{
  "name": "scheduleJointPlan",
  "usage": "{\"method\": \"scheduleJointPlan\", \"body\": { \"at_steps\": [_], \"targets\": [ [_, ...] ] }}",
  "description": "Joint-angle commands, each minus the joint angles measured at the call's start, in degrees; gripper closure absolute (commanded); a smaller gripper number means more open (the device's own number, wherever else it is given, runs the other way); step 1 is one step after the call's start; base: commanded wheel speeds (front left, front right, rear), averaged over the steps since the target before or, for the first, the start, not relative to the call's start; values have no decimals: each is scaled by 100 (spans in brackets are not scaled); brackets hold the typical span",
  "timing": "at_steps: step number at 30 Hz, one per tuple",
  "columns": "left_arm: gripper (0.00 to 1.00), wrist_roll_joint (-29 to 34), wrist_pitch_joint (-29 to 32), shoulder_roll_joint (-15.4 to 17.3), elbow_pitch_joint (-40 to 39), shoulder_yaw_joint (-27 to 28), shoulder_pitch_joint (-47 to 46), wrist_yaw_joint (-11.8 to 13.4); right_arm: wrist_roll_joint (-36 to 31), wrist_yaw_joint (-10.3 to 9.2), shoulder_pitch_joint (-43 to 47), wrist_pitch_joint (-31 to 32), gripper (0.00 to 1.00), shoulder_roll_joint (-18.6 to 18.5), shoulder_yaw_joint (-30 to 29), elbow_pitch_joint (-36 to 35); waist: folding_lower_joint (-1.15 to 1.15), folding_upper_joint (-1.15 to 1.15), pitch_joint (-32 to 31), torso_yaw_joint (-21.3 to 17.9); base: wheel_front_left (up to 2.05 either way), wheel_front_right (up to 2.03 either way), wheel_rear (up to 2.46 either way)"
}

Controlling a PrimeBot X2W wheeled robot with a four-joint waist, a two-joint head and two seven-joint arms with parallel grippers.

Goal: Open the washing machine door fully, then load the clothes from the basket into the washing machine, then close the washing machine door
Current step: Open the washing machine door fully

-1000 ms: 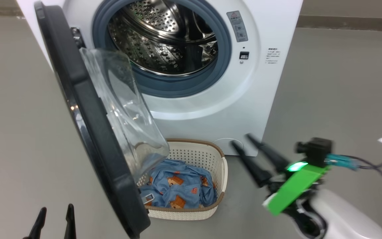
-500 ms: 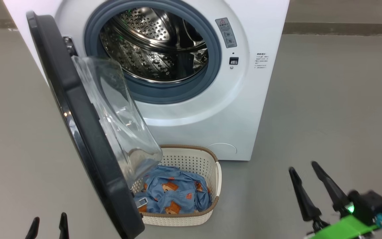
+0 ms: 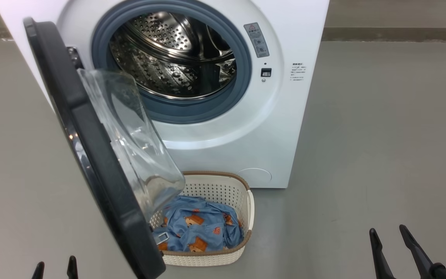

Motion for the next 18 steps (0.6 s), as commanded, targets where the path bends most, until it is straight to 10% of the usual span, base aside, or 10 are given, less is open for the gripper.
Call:
{"method": "scheduleJointPlan", "body": {
  "at_steps": [1,18],
  "targets": [
    [0,-19,-37,60,-160,203,-99,-9,-96,17,-26,-69,0,-22,53,-130,0,0,3,-37,0,0,0],
    [0,9,-37,60,-146,224,-109,-9,-197,17,-84,-69,0,98,-78,66,0,0,14,-116,0,0,0]
  ]
}}
